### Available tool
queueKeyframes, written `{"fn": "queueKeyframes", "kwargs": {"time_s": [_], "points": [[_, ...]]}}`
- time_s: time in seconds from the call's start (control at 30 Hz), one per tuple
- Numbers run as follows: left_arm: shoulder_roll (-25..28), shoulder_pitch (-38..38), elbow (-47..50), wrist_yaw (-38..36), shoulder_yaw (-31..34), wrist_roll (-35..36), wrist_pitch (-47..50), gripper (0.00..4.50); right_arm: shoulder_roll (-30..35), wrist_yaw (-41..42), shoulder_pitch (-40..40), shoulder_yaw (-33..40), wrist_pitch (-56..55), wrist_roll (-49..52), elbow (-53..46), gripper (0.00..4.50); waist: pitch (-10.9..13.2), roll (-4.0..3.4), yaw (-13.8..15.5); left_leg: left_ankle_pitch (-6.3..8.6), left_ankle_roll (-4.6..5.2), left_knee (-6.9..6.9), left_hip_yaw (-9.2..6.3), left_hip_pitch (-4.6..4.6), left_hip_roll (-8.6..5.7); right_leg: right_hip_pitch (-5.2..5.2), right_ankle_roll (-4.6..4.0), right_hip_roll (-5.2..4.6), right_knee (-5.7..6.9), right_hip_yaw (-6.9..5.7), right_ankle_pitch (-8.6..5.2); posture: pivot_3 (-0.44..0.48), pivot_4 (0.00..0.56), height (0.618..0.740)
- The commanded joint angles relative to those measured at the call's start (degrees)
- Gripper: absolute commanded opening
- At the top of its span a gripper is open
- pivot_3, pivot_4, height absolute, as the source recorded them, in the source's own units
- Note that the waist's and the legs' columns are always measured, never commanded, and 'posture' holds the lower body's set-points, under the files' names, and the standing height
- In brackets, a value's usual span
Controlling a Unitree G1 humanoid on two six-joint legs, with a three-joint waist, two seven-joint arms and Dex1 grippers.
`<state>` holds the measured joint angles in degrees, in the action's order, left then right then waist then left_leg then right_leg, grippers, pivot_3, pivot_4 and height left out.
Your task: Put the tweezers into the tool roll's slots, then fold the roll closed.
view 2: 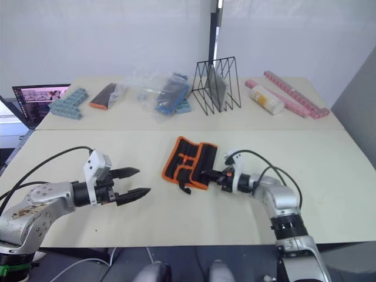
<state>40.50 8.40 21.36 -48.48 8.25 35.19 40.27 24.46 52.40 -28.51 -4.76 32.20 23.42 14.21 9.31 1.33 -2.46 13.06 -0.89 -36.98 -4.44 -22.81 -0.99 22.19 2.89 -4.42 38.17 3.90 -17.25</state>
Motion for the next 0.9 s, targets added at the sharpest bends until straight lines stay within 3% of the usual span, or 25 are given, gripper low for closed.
{"fn": "queueKeyframes", "kwargs": {"time_s": [0.03,0.5,0.63,0.9], "points": [[-1.94,1.91,-1.88,3.12,0.93,1.47,2.18,4.5,0.68,-1.38,0.89,-1.9,-3.62,-4.83,2.69,0.06,-0.01,0.02,0.0,0.0,0.0,-0.01,0.0,0.03,0.0,-0.03,0.0,0.0,0.01,0.0,0.0,0.0,0.15,0.739],[-13.99,18.33,-22.74,8.52,-4.71,0.98,10.03,4.5,1.87,-2.88,2.75,-5.4,-6.39,-10.78,-4.31,0.06,-0.06,0.09,0.11,-0.09,-0.14,-0.09,-0.05,0.09,-0.05,-0.04,0.0,0.0,0.27,0.0,0.0,0.0,0.15,0.739],[-15.64,20.79,-26.64,8.01,-5.92,0.19,11.35,3.45,1.88,-3.82,3.31,-4.79,-5.12,-10.23,-5.94,0.0,-0.06,0.1,0.12,-0.09,-0.15,-0.09,-0.06,0.07,-0.05,-0.01,0.0,0.0,0.28,-0.01,0.0,0.0,0.15,0.739],[-15.88,22.06,-28.84,7.14,-5.78,0.42,13.53,0.72,2.07,-4.98,4.31,-3.98,-3.43,-9.96,-7.89,0.0,-0.06,0.1,0.26,-0.09,-0.15,-0.09,-0.07,0.04,-0.07,0.0,0.0,-0.01,0.27,-0.01,0.0,0.0,0.15,0.739]]}}
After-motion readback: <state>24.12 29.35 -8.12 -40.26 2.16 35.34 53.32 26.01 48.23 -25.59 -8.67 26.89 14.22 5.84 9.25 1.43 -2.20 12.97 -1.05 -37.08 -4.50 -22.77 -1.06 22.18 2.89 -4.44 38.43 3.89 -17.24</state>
